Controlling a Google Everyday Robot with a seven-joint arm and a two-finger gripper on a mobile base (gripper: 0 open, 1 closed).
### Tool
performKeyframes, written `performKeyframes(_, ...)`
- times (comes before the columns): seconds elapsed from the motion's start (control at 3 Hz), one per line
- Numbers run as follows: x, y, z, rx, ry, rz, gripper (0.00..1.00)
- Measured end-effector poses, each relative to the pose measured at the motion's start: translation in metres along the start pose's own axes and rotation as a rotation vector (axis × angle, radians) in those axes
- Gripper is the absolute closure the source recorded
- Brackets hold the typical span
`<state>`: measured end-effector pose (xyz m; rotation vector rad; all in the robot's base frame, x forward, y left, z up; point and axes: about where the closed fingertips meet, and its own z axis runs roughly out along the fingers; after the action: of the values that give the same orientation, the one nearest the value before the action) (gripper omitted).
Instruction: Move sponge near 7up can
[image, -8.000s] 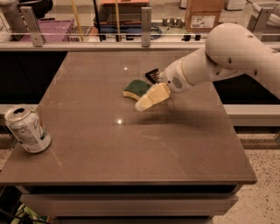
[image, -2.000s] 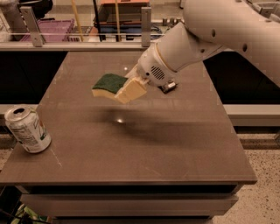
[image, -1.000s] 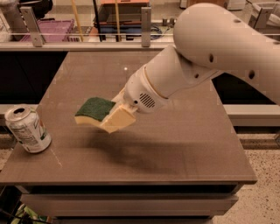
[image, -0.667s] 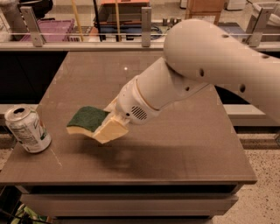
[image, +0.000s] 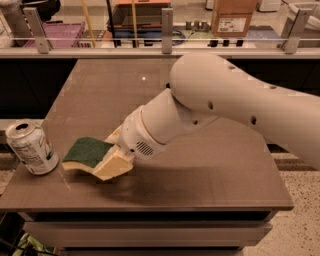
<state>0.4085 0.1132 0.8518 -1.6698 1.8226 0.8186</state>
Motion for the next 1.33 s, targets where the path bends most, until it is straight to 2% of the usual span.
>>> performKeyframes(0.33,0.002,0.004,0.017,0.001,0.01,-0.017,1.0)
performKeyframes(0.67,0.006,0.004,0.032,0.033,0.042,-0.03,1.0)
performKeyframes(1.0,0.004,0.004,0.032,0.037,0.043,-0.034,0.82)
performKeyframes(1.33,0.003,0.006,0.032,0.038,0.044,-0.038,0.59)
